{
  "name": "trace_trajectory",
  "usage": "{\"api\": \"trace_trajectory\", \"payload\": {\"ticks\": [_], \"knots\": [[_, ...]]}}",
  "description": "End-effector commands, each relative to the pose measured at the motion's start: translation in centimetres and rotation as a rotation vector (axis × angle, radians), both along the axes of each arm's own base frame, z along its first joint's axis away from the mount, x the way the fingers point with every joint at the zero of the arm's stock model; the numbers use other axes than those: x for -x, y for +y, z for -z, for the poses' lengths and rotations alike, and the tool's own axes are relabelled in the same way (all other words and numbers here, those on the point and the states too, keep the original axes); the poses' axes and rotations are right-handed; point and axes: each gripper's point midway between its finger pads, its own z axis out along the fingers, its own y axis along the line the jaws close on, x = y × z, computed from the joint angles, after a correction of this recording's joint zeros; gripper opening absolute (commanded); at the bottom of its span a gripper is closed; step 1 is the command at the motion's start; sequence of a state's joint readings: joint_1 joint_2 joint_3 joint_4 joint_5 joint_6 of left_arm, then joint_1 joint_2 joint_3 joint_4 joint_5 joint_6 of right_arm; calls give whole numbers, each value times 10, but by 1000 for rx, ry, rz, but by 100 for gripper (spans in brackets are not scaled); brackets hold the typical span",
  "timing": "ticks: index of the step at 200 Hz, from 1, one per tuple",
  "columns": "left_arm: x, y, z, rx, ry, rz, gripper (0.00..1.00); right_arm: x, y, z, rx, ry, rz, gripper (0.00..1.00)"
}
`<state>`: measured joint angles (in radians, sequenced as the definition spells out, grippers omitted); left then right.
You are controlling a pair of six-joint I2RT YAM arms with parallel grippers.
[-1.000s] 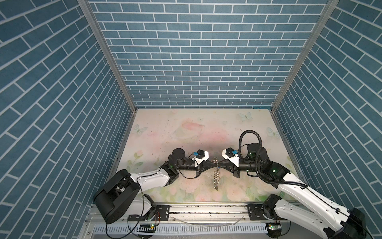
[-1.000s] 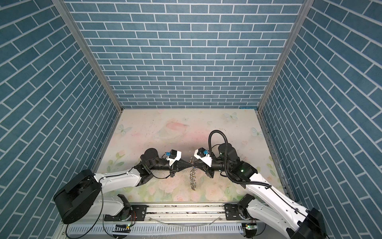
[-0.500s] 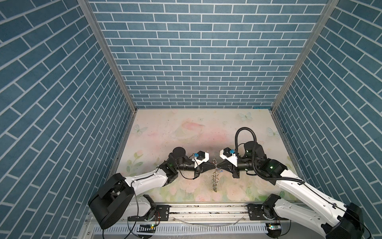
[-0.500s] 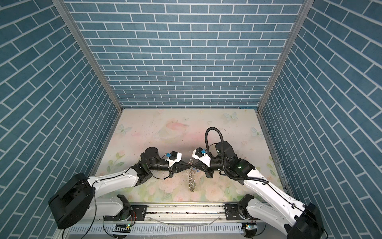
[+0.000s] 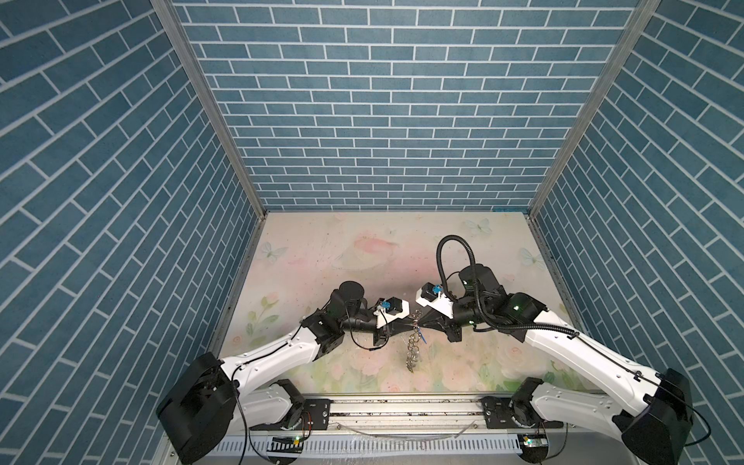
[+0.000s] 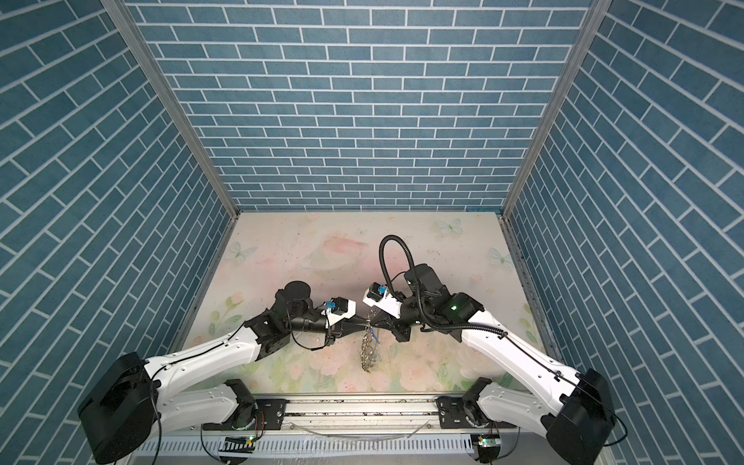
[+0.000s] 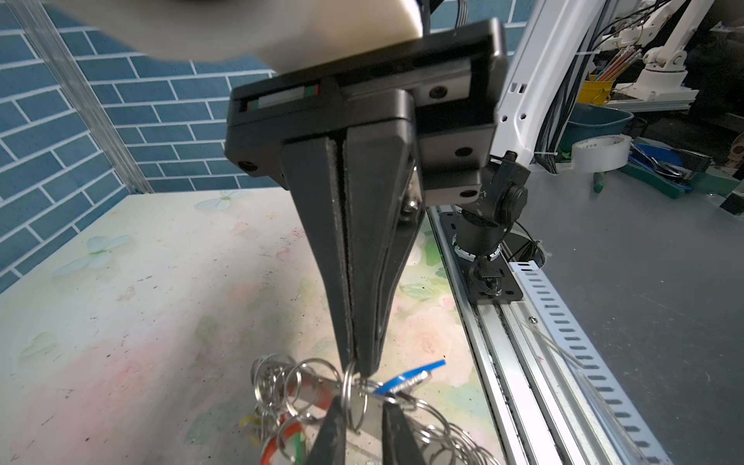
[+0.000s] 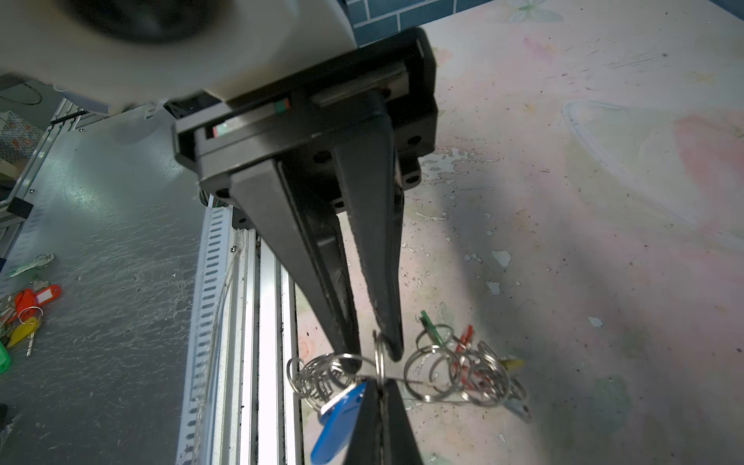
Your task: Put the keys on the keyring
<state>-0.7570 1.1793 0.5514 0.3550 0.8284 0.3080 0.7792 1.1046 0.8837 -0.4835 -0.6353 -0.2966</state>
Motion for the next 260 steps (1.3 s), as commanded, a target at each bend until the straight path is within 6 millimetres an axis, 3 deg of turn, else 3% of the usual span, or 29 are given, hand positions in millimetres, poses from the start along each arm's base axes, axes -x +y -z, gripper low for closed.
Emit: {"api": "trace_trajectory", "payload": {"ticks": [1,84,114,140,164,215,260], "knots": [[1,-3,-6,3,-7,21,17,0,8,-18,-26,-61,-45,0],[4,-5,-3,-9,32,51,0,-1,9,-20,-32,-106,-36,0],[-2,-5,-2,-14,31,12,0,-16,6,-20,-45,-168,51,6],[-15,-5,-7,6,25,-65,0,-34,-3,-27,-74,-273,174,18],[-40,-6,-15,38,40,-203,0,-54,-18,-31,-92,-375,314,24],[-76,-2,-37,142,134,-424,0,-45,-11,-27,-201,-436,293,23],[-84,-2,-49,196,196,-467,0,-45,-1,-27,-276,-512,284,21]]}}
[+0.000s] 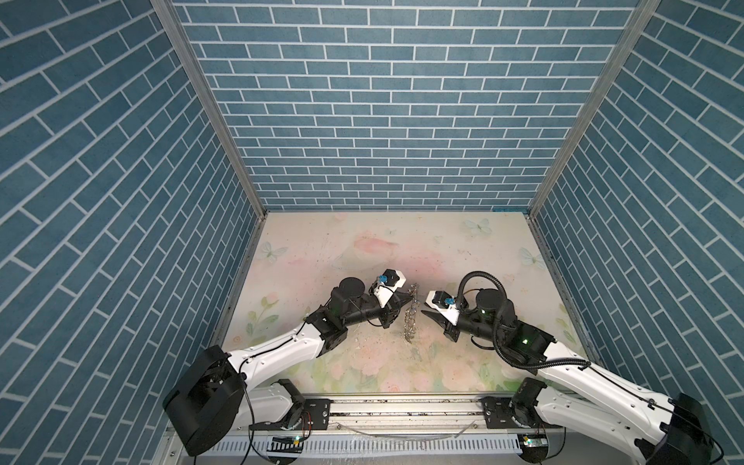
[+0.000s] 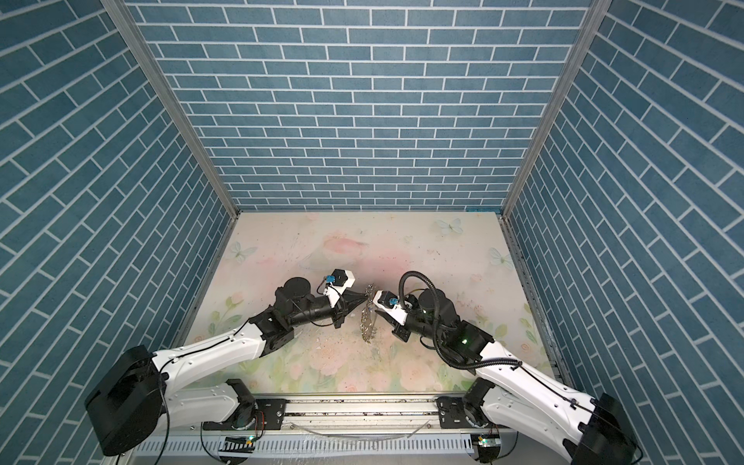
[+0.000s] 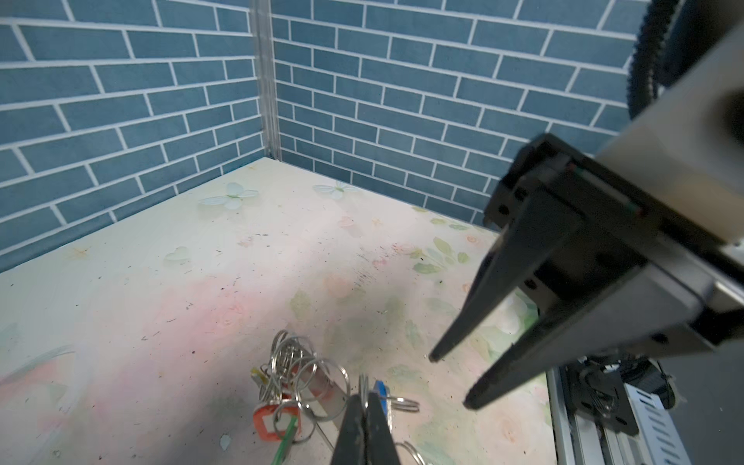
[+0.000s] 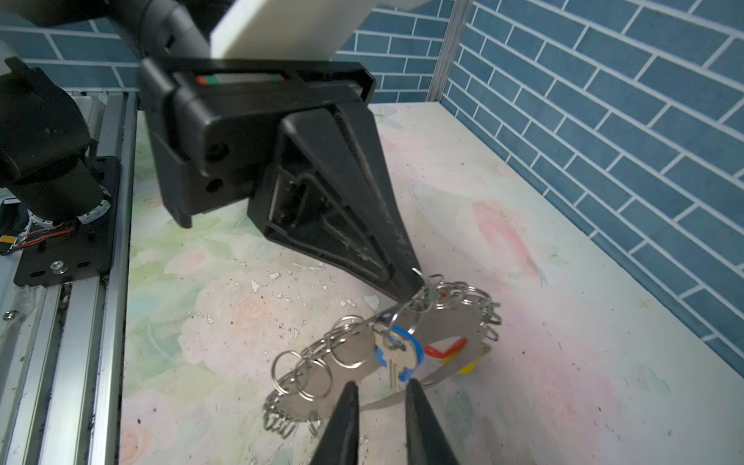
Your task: Put the keys on the keyring
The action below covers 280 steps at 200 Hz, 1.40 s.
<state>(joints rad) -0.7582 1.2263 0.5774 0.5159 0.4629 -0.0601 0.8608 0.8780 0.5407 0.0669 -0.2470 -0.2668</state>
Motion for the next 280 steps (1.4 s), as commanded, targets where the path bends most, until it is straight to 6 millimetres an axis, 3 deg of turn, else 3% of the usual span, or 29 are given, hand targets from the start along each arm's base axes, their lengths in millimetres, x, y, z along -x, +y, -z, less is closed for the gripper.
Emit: {"api": "trace_trajectory", "payload": {"ticks": [1,47,117,178,221,260,280], "knots": [[-11,-4,-31,102,-7,-46,0,-7,7,-23,-93,-100,14,21],[-12,-9,-29,123,25,-32,0,-13,13,-22,-108,-122,23,23],[-9,-13,-26,144,45,-14,0,-26,12,-4,-29,-87,83,21],[-6,-14,-25,144,48,3,0,-30,16,0,-2,-53,93,8],[-7,-14,-23,137,48,-12,0,-27,20,-2,-13,-23,72,1],[-9,-17,-21,133,52,-14,0,-23,25,-6,-40,4,46,0],[-13,-16,-19,125,55,-44,0,-36,17,-11,-49,-6,141,5]]}}
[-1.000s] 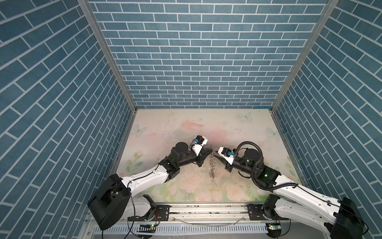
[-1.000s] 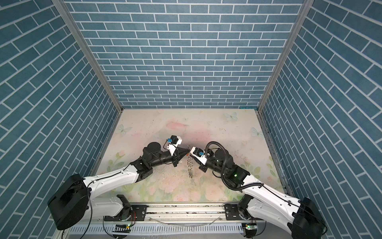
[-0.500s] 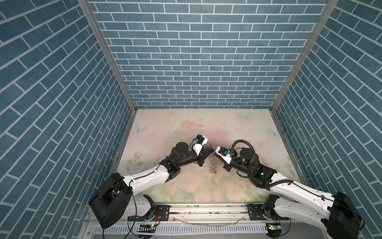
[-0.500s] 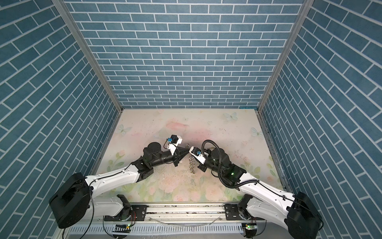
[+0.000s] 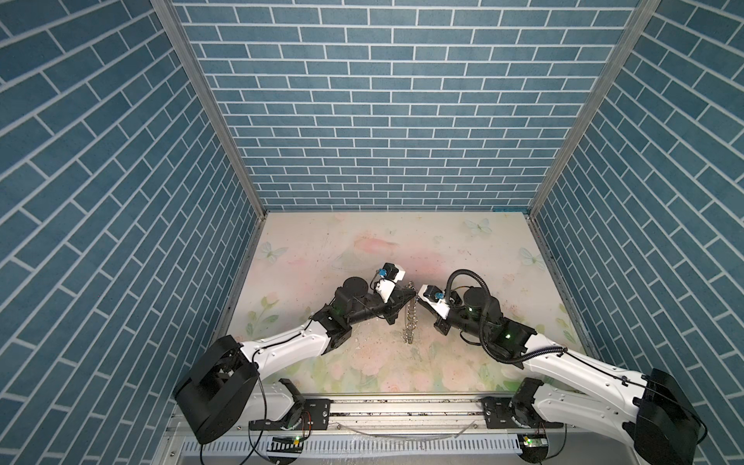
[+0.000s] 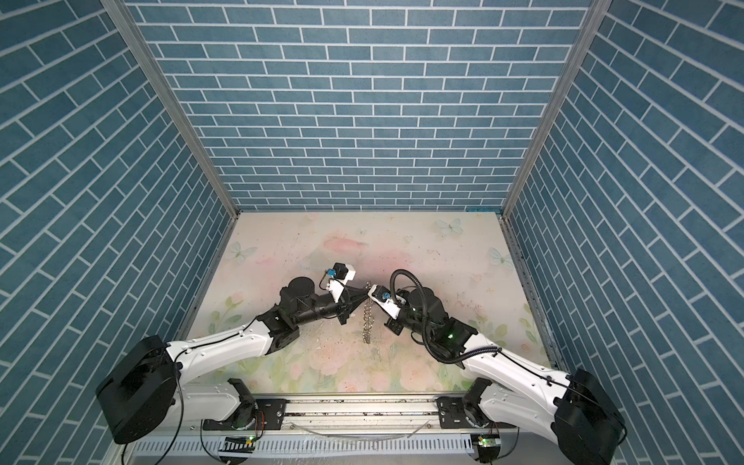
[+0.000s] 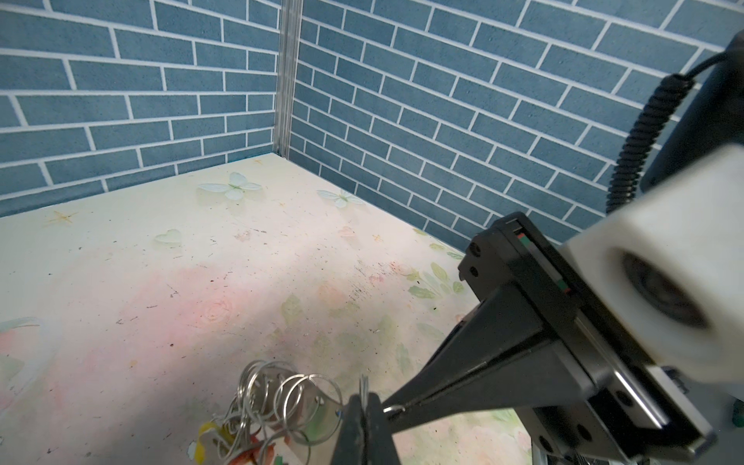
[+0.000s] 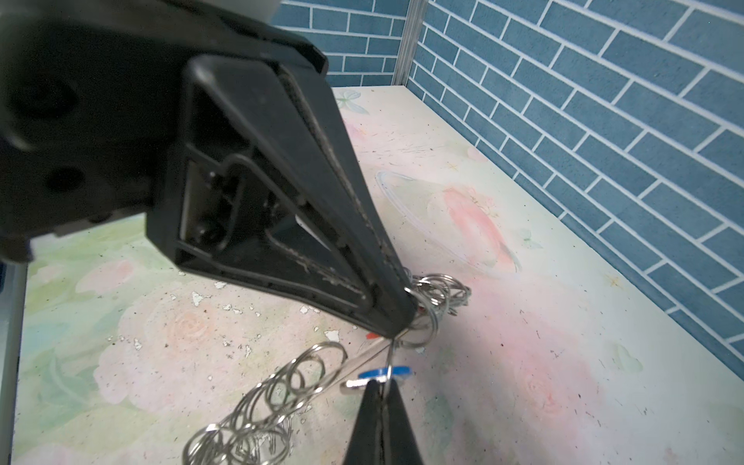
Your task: Put the keys on the keyring
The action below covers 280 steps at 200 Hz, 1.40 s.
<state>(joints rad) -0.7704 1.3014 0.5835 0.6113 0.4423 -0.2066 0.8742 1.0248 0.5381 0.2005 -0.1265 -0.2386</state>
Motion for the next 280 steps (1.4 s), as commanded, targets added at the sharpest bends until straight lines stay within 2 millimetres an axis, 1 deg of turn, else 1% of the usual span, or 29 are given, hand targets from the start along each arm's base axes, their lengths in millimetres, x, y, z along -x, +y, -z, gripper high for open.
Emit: {"api": "trace_trajectory", "payload": {"ticks": [1,8,20,33,49,50,52,55,58,60,62,66,70,72,73,78,97,123,155,162,170,182,201,216,235,244,261,280], "knots": [[-5,-5,-23,53,-57,-17,0,-7,6,-30,-76,-10,36,5],[-9,-3,-22,45,-53,-44,0,-17,-2,-32,-77,-20,114,11],[-22,2,-16,5,-18,-129,0,-25,-11,-31,-69,-16,187,21],[-36,7,-8,-58,17,-230,0,-27,-14,-28,-51,9,209,25],[-42,11,5,-109,35,-305,0,-23,-11,-23,-68,74,205,28],[-43,11,5,-108,36,-309,0,-23,-11,-23,-70,77,204,29],[-43,12,5,-109,37,-314,0,-23,-10,-22,-75,88,206,39],[-44,12,6,-107,43,-322,0,-22,-9,-22,-82,104,205,47],[-45,11,7,-103,47,-325,0,-20,-8,-21,-88,121,200,52],[-47,9,-1,-85,40,-328,0,-19,-7,-20,-93,134,196,56],[-49,9,-3,-80,40,-332,0,-18,-6,-20,-97,145,189,59],[-50,8,-4,-73,43,-338,0,-14,-3,-18,-106,171,174,69],[-51,9,-3,-69,49,-347,0,-11,-1,-17,-114,193,158,83],[-52,9,-3,-66,51,-349,0,-10,0,-17,-120,203,153,93],[-52,8,-3,-66,52,-350,0,-10,1,-17,-122,207,150,96],[-53,8,-3,-64,57,-354,0,-8,3,-16,-133,227,144,99],[-56,6,1,-69,72,-365,0,-8,3,-8,-170,279,169,99],[-58,5,4,-69,82,-371,0,-14,-2,13,-171,314,235,99],[-59,5,6,-71,86,-373,0,-22,2,25,-185,351,280,99],[-59,5,5,-71,85,-377,0,-24,1,28,-180,348,291,98],[-59,5,6,-74,87,-377,0,-26,1,30,-175,347,297,95],[-59,5,6,-75,88,-374,0,-28,2,32,-164,351,294,87],[-59,6,8,-79,95,-380,0,-30,4,39,-131,376,277,67],[-58,7,11,-86,99,-383,0,-29,8,51,-64,399,249,60],[-58,6,10,-85,102,-375,0,-29,9,69,44,408,234,53],[-57,6,10,-84,101,-372,0,-31,6,74,69,398,241,52],[-57,6,9,-84,99,-371,0,-36,4,72,71,383,234,53],[-56,5,9,-84,99,-363,0,-31,9,68,51,407,179,49]]}}
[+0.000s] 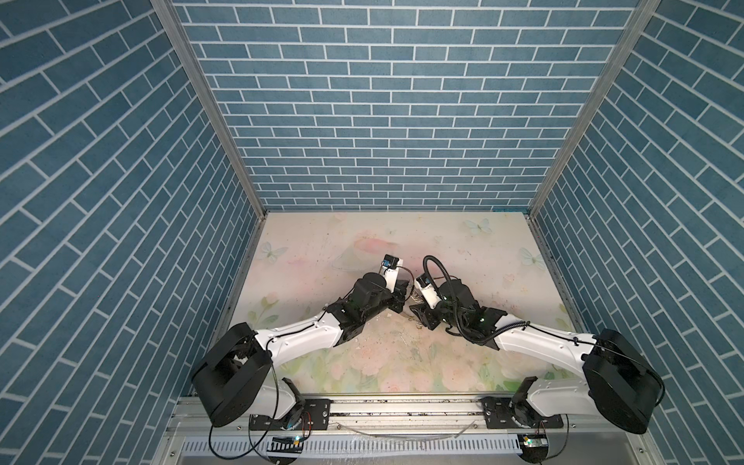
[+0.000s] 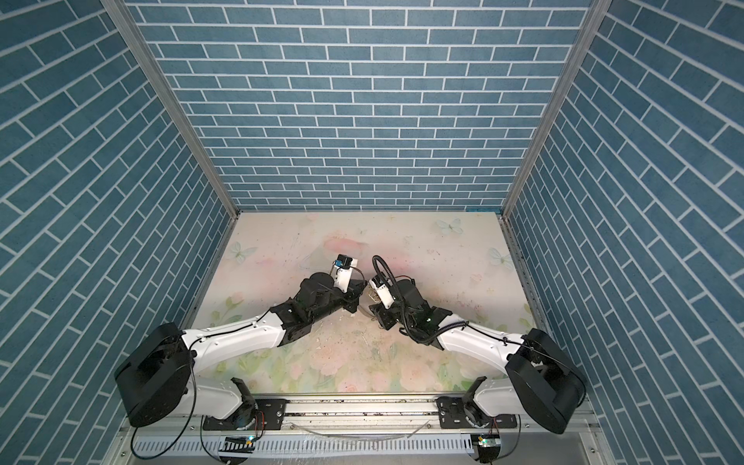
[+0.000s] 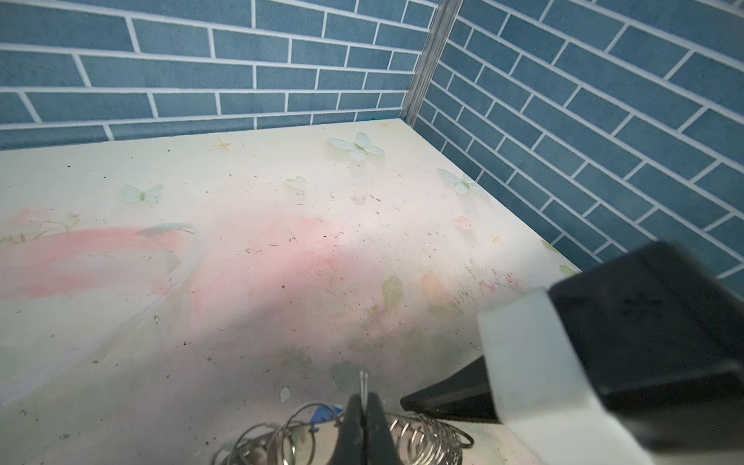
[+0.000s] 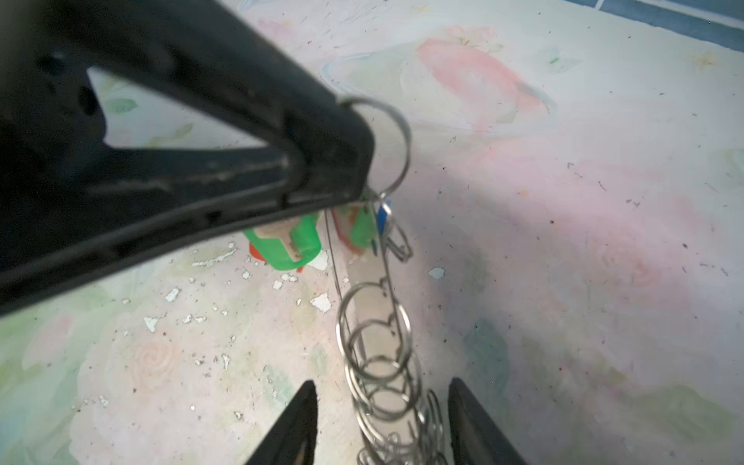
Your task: Put the keys on the keyring
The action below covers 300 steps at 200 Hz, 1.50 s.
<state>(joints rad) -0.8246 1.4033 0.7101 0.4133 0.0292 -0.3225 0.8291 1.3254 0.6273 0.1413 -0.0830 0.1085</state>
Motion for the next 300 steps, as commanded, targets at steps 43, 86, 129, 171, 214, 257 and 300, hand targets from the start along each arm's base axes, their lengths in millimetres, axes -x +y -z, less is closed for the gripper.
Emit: {"api": "trace_trajectory", "payload": {"ticks": [43,86,129,171,214,257,300], "knots": [[1,-8,-23,43,-49,30,0,5,-3,-21,-66,15,-88,45],[2,-12,-26,63,-48,48,0,-5,-5,-18,-51,14,-47,32],[3,-14,-25,64,-42,60,0,-8,1,-16,-51,26,-57,27],[3,-19,-24,70,-33,79,0,-8,5,-8,-43,60,-63,27],[3,-21,-24,75,-31,86,0,-12,3,-8,-37,48,-40,36],[4,-19,-24,75,-31,84,0,-8,3,-9,-44,53,-56,26],[2,-16,-22,48,-30,69,0,-6,3,-14,-74,53,-52,8]]}}
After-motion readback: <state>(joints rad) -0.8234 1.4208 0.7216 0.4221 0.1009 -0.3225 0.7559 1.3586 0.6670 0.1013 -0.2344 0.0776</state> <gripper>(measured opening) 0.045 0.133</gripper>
